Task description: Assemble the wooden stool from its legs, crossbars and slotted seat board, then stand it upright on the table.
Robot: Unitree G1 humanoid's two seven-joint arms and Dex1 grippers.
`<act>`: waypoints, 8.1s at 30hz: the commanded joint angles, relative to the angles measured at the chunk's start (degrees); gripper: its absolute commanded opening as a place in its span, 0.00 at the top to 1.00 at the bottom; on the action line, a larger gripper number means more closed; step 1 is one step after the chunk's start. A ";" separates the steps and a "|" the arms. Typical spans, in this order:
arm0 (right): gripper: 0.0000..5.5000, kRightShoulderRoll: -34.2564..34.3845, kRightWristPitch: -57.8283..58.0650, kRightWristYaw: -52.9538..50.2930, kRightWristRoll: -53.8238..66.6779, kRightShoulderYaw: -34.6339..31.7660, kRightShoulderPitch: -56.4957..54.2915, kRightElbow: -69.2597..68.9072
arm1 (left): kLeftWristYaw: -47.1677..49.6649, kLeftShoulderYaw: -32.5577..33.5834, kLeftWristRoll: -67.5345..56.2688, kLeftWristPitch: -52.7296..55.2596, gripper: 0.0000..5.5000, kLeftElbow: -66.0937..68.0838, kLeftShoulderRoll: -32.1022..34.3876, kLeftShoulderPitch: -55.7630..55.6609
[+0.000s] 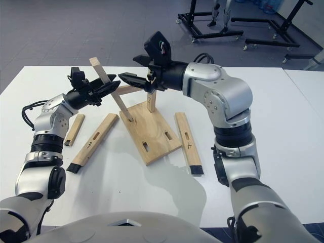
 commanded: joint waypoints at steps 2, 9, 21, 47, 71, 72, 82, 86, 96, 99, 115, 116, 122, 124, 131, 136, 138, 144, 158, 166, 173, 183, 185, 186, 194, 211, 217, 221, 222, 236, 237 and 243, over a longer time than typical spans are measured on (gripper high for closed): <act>0.49 1.80 -4.85 -2.94 -5.01 1.90 -4.18 4.10 | 0.03 -0.24 0.26 -0.85 0.63 0.17 -0.48 -1.83; 0.55 6.99 -10.55 -7.19 -11.86 7.17 -2.60 8.07 | 0.08 -0.59 0.35 -0.92 0.63 -0.34 -0.76 -1.39; 0.66 11.49 -16.95 -9.78 -18.47 7.84 -1.94 16.82 | 0.14 -0.90 0.31 -1.09 0.63 -0.52 -1.15 -1.11; 0.89 14.18 -21.00 -9.12 -21.95 7.62 1.71 23.73 | 0.28 -0.74 0.21 -0.94 0.63 -0.48 -1.05 -1.21; 0.89 17.10 -12.84 -8.99 -16.94 0.19 -0.79 19.10 | 0.71 -2.15 1.15 0.17 0.63 -1.91 -0.92 -0.10; 0.89 17.22 -12.13 -9.29 -16.36 -0.48 -1.46 18.67 | 0.85 -2.39 1.43 0.32 0.63 -1.91 -0.82 -0.16; 0.89 16.89 -11.30 -10.49 -15.90 -0.02 -0.21 17.43 | 2.77 -5.80 4.55 4.76 0.63 -3.22 1.59 -1.61; 0.89 16.41 -11.42 -10.55 -15.89 0.03 0.18 17.56 | 4.53 -7.71 6.31 7.44 0.63 -5.10 2.96 -2.65; 0.89 14.08 -12.77 -10.70 -17.08 0.52 2.33 18.56 | 5.02 -9.10 6.15 12.17 0.63 -9.18 4.91 -4.93; 0.89 13.86 -13.45 -10.92 -17.57 0.36 2.68 19.26 | 4.86 -8.44 5.16 13.58 0.63 -9.60 5.05 -5.43; 0.89 14.05 -16.69 -7.50 -14.59 -0.62 8.72 25.50 | 4.61 -11.35 6.55 17.20 0.63 -13.11 4.58 -4.99; 0.89 14.76 -14.99 -7.52 -12.05 -2.83 7.13 24.07 | 4.49 -12.36 7.32 17.13 0.63 -13.66 4.80 -4.71; 0.89 16.22 -6.13 -11.69 -3.24 -11.84 -1.90 17.64 | 4.36 -16.16 10.66 15.61 0.63 -14.79 6.68 -5.10; 0.89 16.11 -4.89 -12.88 -2.20 -12.74 -3.83 16.38 | 4.62 -16.43 11.07 15.08 0.63 -14.33 6.95 -5.01; 0.89 13.76 -5.50 -12.64 -3.68 -9.27 0.27 13.96 | 4.78 -17.03 12.40 12.78 0.63 -14.85 8.92 -5.27; 0.89 14.57 -12.60 -9.85 -8.43 -2.79 12.19 24.80 | 5.19 -20.52 16.10 7.88 0.63 -14.69 10.03 -4.06; 0.89 14.64 -14.87 -9.14 -9.66 -1.72 13.90 28.24 | 5.20 -21.38 16.43 7.97 0.63 -14.94 10.19 -3.86; 0.89 15.13 -12.67 -9.54 -4.51 -6.94 9.93 24.82 | 5.65 -20.79 13.65 12.93 0.63 -16.63 9.85 -4.31; 0.89 13.92 -5.56 -14.23 2.23 -13.35 -0.10 16.94 | 6.15 -25.05 18.28 12.78 0.63 -15.92 12.54 -5.70; 0.89 11.35 -16.42 -9.57 -10.14 -0.17 14.73 27.57 | 5.52 -26.34 17.76 12.60 0.63 -14.38 12.84 -4.56; 0.89 12.17 -16.31 -8.38 -7.42 -1.91 14.04 24.77 | 5.98 -28.37 20.01 10.62 0.63 -13.19 13.31 -3.76; 0.89 11.90 -6.92 -14.87 0.18 -11.14 -3.40 13.02 | 7.05 -26.92 19.22 8.94 0.63 -11.16 12.50 -4.94; 0.89 12.68 -7.47 -15.16 -0.56 -9.76 -1.79 12.71 | 7.10 -26.93 19.25 8.71 0.63 -10.88 12.51 -4.72; 0.89 13.06 -8.14 -15.13 -1.47 -8.42 1.00 13.25 | 7.14 -26.79 19.05 8.71 0.63 -10.88 12.43 -4.56; 0.89 13.73 -22.82 -11.88 -15.38 7.37 22.36 33.62 | 8.81 -25.80 17.88 8.99 0.63 -9.76 10.95 -3.79; 0.89 12.40 -3.02 -16.15 5.75 -11.32 1.24 6.62 | 10.41 -24.84 16.93 7.73 0.63 -8.82 10.21 -3.11; 0.89 12.47 -3.78 -16.59 5.28 -11.28 2.79 6.51 | 10.87 -25.30 18.91 3.67 0.63 -10.04 11.22 -3.15; 0.89 12.61 -4.18 -16.50 4.81 -11.07 3.82 7.37 | 11.07 -26.13 20.55 0.66 0.63 -11.03 11.92 -2.72; 0.89 12.63 -4.31 -16.48 4.72 -11.09 4.05 7.60 | 11.14 -26.37 20.97 -0.07 0.63 -11.06 12.02 -2.71; 0.89 13.11 -4.12 -16.81 4.82 -11.11 5.92 7.95 | 8.36 -25.83 15.57 3.77 0.63 -13.98 10.72 -0.47; 0.89 13.22 -4.13 -16.87 4.82 -11.07 5.86 8.00 | 8.15 -24.99 13.76 5.98 0.63 -13.72 10.11 -0.59; 0.89 13.57 -4.18 -17.06 4.65 -10.98 5.58 8.23 | 8.38 -22.44 9.40 12.87 0.63 -12.53 8.13 -0.69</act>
